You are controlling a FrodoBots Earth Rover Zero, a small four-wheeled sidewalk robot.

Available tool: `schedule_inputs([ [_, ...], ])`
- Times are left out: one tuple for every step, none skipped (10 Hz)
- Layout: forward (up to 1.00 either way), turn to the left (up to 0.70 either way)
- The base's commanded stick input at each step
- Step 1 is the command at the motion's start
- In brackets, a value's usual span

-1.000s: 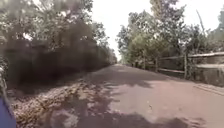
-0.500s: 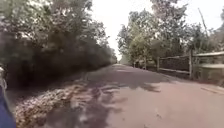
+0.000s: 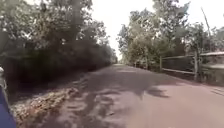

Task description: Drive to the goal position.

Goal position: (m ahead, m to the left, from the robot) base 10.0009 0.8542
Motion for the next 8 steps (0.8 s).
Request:
schedule_inputs([
  [0.7,0.0],
  [0.7,0.0],
  [0.7,0.0],
  [0.7,0.0],
  [0.7,0.0],
  [0.7,0.0],
  [0.7,0.0],
  [0.7,0.0],
])
